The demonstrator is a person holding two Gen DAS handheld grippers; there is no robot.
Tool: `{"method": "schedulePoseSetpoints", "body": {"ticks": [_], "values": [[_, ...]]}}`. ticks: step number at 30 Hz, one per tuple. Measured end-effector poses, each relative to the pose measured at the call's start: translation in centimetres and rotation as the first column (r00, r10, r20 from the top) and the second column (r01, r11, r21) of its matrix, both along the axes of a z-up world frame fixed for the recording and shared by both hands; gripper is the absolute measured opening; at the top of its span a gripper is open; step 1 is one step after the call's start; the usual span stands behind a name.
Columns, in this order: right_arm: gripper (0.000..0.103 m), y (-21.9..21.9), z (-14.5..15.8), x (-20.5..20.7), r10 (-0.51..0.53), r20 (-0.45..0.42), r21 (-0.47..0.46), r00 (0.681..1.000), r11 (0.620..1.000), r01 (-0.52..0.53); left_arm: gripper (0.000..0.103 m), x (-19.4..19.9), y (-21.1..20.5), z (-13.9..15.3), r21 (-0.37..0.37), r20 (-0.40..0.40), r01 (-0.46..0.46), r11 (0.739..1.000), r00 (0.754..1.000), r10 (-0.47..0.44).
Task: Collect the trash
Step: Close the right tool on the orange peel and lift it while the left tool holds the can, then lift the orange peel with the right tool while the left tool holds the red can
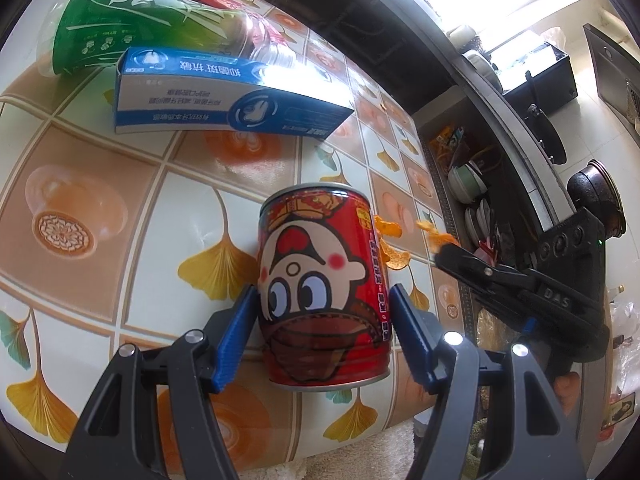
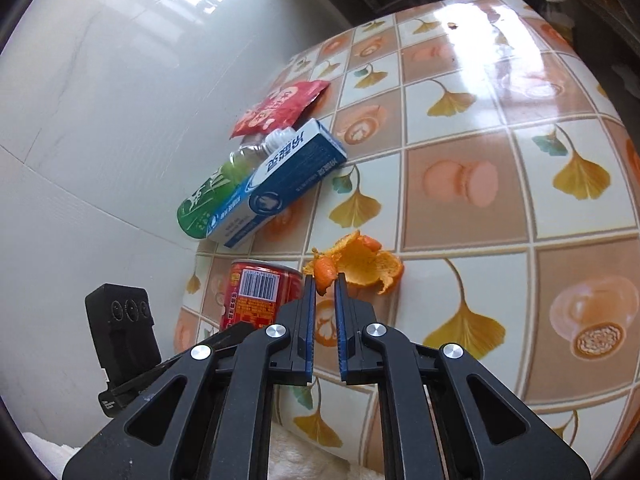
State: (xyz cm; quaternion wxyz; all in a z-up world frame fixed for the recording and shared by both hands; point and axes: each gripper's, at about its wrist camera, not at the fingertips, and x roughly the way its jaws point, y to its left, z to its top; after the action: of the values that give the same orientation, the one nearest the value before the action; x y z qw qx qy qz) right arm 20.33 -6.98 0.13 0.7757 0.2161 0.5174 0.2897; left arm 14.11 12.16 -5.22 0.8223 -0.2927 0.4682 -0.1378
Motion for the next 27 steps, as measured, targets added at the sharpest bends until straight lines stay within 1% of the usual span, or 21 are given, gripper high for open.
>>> {"method": "schedulePoseSetpoints", "body": {"ticks": [1, 3, 5, 7, 9, 11, 14, 17, 19, 23, 27], "values": [[0.014, 0.4, -0.4, 0.2, 0.000, -0.008, -0.021, 1.000, 1.000, 0.000, 0.065, 0.0, 0.0, 0.0, -0.001, 0.000, 0.000, 1.000, 1.000, 0.000], [0.026, 1.1, -1.5, 0.9, 0.018, -0.019, -0.067, 1.000, 0.998, -0.019, 0.065, 0.0, 0.1, 0.0, -0.002, -0.001, 0.000, 1.000, 1.000, 0.000], [0.028, 1.3, -2.3, 1.2, 0.011, -0.031, -0.107, 0.999, 0.994, -0.015, 0.065, 0.0, 0.1, 0.0, -0.001, -0.001, 0.001, 1.000, 1.000, -0.001], [0.030, 0.9, -2.6, 1.1, 0.010, -0.033, -0.109, 0.999, 0.994, -0.013, 0.065, 0.0, 0.1, 0.0, -0.003, -0.002, 0.001, 1.000, 1.000, -0.001], [0.036, 0.5, -2.2, 0.9, 0.002, -0.021, -0.106, 1.000, 0.994, -0.005, 0.065, 0.0, 0.2, -0.1, -0.005, -0.003, 0.002, 1.000, 1.000, -0.002], [0.038, 0.1, -1.7, 0.7, -0.008, -0.002, -0.108, 1.000, 0.994, 0.008, 0.065, 0.0, 0.2, -0.1, -0.003, -0.002, 0.003, 1.000, 1.000, -0.003], [0.038, -1.0, -1.0, 0.7, -0.040, 0.013, -0.075, 0.999, 0.996, 0.041, 0.065, 0.0, 0.2, -0.1, -0.003, -0.001, 0.003, 1.000, 1.000, -0.003], [0.038, -2.0, -1.2, 1.0, -0.081, 0.001, -0.078, 0.997, 0.994, 0.081, 0.065, 0.0, 0.2, -0.1, -0.007, -0.002, 0.003, 1.000, 1.000, -0.003], [0.038, -2.2, -1.9, 1.3, -0.094, -0.034, -0.073, 0.995, 0.993, 0.092, 0.065, 0.0, 0.2, -0.1, -0.010, -0.001, 0.002, 1.000, 1.000, -0.002], [0.038, -2.0, -3.8, 1.8, -0.101, -0.122, -0.032, 0.987, 0.995, 0.098, 0.065, 0.0, 0.2, -0.1, -0.011, 0.000, 0.001, 1.000, 1.000, -0.001], [0.038, -1.6, -4.5, 2.3, -0.102, -0.153, 0.017, 0.983, 0.994, 0.105, 0.065, 0.0, 0.3, 0.0, -0.011, 0.001, 0.002, 1.000, 1.000, -0.002]]}}
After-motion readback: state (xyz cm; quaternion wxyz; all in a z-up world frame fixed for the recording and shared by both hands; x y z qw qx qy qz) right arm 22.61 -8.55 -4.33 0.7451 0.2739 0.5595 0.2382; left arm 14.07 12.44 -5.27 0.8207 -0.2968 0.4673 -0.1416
